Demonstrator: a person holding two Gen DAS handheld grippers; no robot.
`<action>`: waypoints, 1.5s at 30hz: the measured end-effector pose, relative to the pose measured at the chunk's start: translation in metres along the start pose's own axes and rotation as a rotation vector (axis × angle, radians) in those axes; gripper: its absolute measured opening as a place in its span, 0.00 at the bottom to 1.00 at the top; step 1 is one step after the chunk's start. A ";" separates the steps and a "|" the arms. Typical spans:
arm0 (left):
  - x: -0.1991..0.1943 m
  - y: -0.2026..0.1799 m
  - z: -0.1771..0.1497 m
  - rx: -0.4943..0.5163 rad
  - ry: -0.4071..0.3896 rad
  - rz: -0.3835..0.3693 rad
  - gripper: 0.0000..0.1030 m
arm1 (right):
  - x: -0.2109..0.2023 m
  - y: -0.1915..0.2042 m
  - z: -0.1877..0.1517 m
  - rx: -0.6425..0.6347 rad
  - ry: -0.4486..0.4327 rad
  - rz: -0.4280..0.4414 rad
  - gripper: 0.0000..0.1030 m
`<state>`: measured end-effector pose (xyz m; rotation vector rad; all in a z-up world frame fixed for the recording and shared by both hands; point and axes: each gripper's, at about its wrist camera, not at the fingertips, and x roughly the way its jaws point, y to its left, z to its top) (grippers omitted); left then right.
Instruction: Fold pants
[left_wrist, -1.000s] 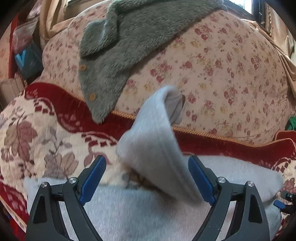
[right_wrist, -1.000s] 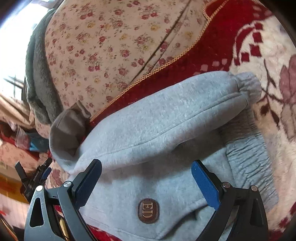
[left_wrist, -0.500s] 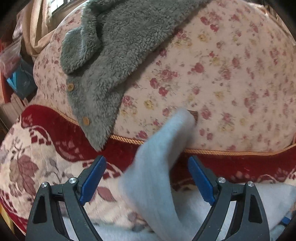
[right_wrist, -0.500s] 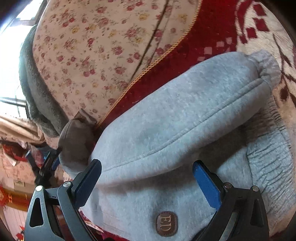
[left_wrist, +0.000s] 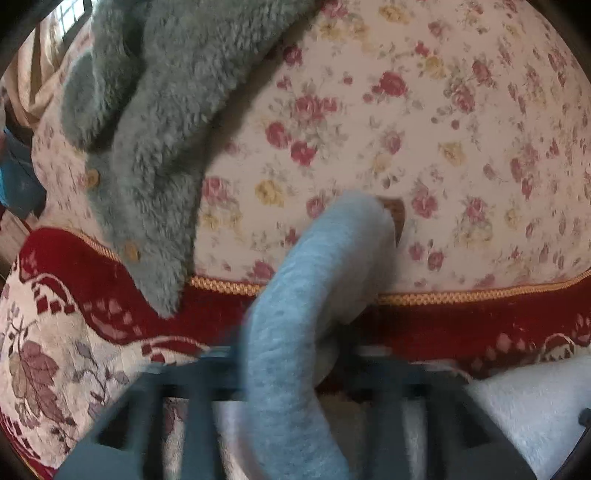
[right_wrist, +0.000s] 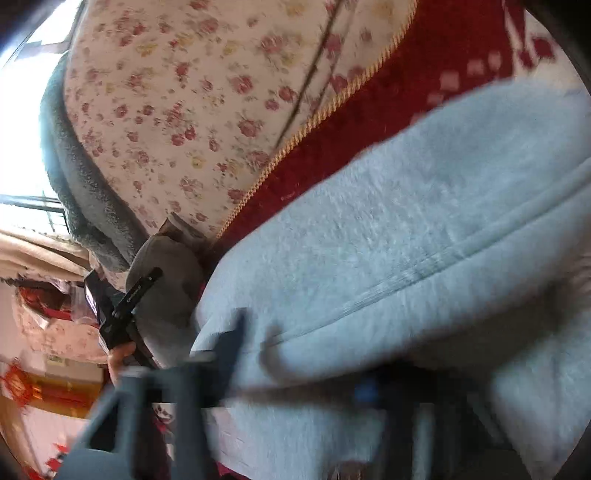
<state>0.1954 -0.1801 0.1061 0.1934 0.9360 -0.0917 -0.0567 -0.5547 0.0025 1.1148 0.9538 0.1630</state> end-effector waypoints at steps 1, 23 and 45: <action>-0.003 0.002 -0.002 -0.005 -0.011 -0.019 0.21 | -0.001 -0.003 -0.001 0.000 -0.012 0.016 0.25; -0.133 0.117 -0.070 -0.329 -0.193 -0.180 0.15 | -0.124 0.116 -0.045 -0.360 -0.230 0.090 0.18; -0.126 0.194 -0.302 -0.713 -0.092 -0.169 0.13 | -0.099 0.021 -0.129 -0.298 -0.051 -0.001 0.16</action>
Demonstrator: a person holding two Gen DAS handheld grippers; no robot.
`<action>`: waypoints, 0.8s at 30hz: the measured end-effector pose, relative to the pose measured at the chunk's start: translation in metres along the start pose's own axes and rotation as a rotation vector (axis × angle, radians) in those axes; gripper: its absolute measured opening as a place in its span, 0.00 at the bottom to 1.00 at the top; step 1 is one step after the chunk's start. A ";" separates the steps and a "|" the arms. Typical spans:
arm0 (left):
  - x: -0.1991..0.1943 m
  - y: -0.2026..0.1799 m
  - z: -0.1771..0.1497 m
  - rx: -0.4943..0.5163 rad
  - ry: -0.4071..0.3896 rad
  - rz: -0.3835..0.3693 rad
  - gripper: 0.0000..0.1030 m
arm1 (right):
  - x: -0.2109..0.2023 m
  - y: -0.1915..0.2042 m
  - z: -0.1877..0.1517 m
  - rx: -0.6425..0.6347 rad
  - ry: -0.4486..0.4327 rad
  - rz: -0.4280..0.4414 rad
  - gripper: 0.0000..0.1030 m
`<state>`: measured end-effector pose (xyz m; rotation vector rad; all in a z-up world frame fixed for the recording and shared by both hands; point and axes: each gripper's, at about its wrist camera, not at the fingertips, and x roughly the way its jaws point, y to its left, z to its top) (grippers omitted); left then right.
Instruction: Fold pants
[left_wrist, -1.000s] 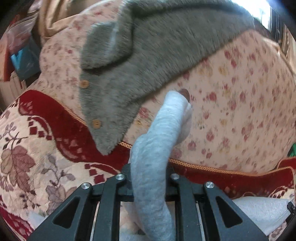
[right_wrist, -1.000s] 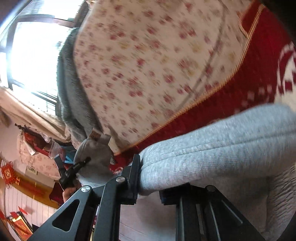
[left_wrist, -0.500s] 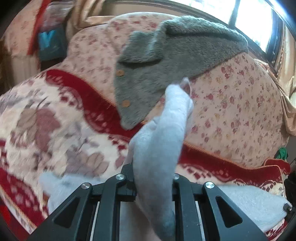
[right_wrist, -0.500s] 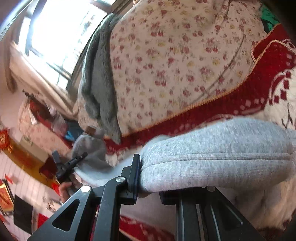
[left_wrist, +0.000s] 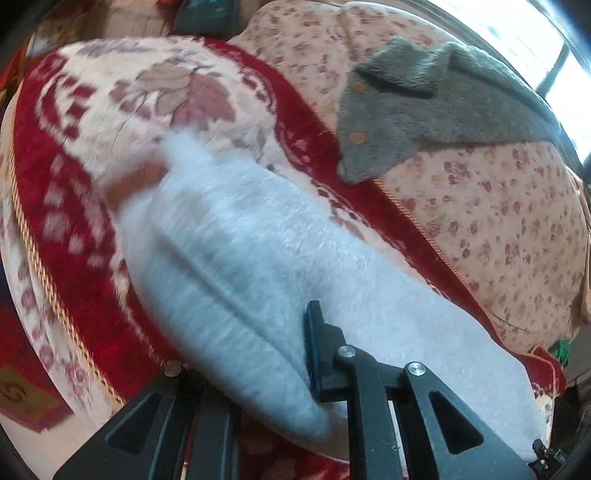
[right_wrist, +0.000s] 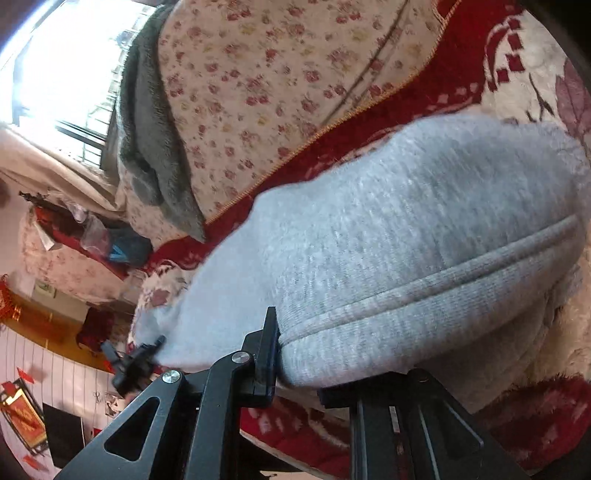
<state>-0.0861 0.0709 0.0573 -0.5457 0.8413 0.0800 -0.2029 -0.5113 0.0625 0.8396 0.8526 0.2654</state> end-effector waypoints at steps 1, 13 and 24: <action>0.001 0.004 -0.001 -0.010 0.007 -0.009 0.15 | -0.001 0.002 0.000 -0.008 0.001 0.000 0.16; 0.005 -0.013 -0.010 0.025 -0.032 0.044 0.43 | -0.001 -0.005 0.004 0.019 0.007 0.018 0.15; 0.023 -0.025 0.016 0.082 -0.015 0.079 0.43 | 0.004 -0.006 -0.009 0.010 0.061 -0.031 0.15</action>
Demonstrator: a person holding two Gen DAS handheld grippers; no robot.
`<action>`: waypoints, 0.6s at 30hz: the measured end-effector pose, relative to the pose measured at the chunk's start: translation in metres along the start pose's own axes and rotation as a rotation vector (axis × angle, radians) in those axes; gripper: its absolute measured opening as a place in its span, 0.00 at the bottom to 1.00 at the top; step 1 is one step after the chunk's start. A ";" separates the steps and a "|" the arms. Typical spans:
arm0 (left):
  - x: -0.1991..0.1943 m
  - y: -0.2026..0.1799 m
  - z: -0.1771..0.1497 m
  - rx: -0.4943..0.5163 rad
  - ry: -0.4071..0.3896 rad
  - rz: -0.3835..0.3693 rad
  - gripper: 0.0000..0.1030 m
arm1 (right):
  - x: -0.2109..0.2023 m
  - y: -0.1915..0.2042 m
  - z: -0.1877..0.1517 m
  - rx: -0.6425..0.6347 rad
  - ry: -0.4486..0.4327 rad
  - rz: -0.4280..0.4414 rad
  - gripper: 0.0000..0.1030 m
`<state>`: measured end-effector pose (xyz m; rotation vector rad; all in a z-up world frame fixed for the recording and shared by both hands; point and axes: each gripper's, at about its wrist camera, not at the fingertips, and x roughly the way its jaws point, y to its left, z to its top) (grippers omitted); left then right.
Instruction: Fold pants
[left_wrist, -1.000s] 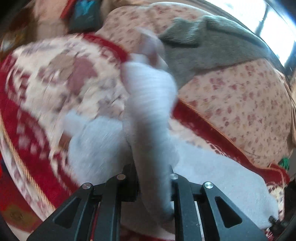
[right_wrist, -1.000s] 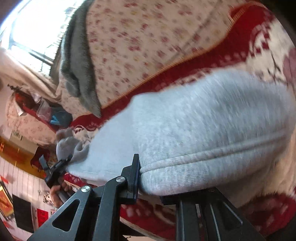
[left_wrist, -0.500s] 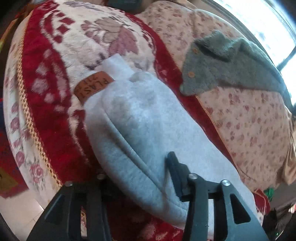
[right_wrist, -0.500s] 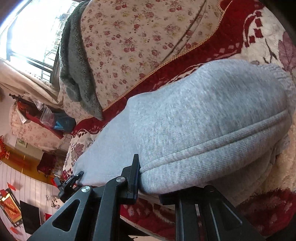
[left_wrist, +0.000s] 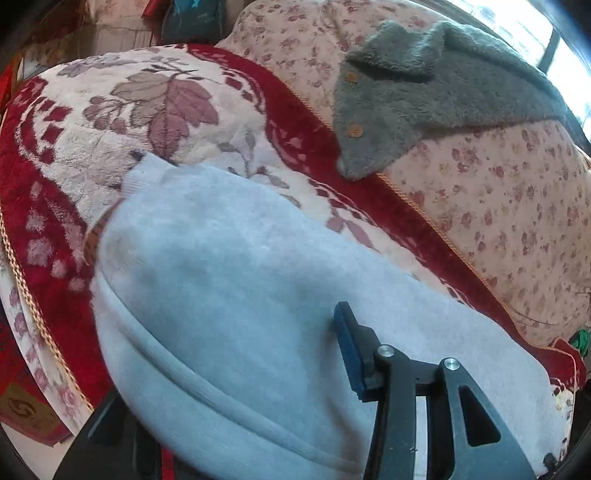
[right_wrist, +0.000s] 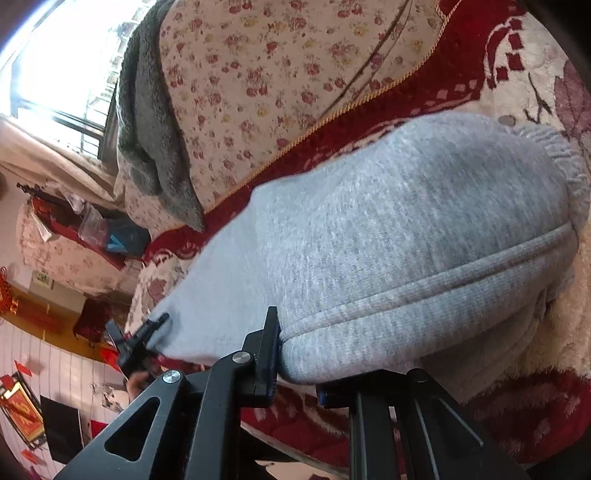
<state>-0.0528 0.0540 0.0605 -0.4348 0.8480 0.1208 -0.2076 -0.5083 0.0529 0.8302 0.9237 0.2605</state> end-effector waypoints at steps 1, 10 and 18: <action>0.001 0.004 0.004 0.003 0.001 0.017 0.43 | 0.002 -0.003 -0.002 0.012 0.006 0.001 0.15; -0.003 -0.009 0.030 0.112 -0.063 0.006 0.44 | 0.001 -0.003 -0.006 0.011 0.019 -0.007 0.15; 0.002 0.027 0.015 0.045 0.001 -0.003 0.52 | 0.006 -0.014 -0.016 0.034 0.024 -0.011 0.22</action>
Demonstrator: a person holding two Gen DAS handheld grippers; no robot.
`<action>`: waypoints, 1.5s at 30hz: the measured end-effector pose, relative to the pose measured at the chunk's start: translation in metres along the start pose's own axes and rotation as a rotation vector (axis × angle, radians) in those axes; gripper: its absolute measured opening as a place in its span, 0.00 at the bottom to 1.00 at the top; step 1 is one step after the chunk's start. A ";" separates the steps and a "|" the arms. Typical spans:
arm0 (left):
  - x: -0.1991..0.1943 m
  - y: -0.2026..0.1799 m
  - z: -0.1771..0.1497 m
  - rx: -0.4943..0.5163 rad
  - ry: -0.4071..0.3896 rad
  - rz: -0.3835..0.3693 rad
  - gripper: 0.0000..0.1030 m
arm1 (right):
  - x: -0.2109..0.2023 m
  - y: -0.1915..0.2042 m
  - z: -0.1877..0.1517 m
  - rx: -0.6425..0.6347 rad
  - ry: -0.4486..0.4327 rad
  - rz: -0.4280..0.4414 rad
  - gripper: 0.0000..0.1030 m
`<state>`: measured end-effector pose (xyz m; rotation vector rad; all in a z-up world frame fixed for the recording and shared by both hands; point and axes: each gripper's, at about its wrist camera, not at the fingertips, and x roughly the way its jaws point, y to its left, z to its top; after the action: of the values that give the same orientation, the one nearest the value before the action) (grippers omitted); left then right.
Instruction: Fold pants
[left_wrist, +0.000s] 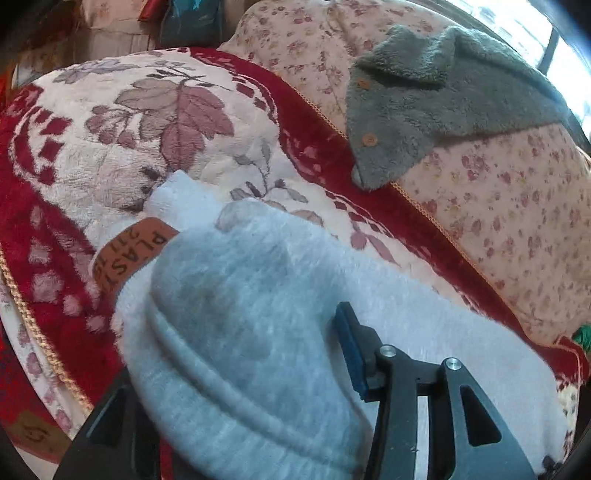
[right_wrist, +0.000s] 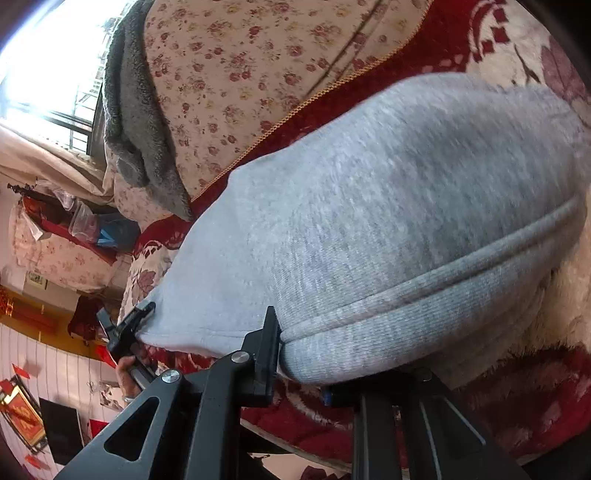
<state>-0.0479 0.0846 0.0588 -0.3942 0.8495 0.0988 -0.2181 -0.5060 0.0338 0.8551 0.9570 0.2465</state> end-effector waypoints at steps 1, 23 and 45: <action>-0.006 0.001 -0.002 0.008 -0.004 0.025 0.58 | -0.002 -0.001 0.001 0.008 0.000 0.006 0.26; -0.118 -0.097 -0.055 0.255 -0.226 0.052 0.72 | -0.082 -0.109 0.010 0.418 -0.179 0.121 0.93; -0.036 -0.365 -0.234 0.695 0.257 -0.428 0.73 | -0.099 -0.038 0.020 -0.092 -0.324 -0.144 0.35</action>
<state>-0.1504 -0.3384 0.0567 0.0776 0.9744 -0.6426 -0.2656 -0.5944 0.0726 0.7118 0.6948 0.0252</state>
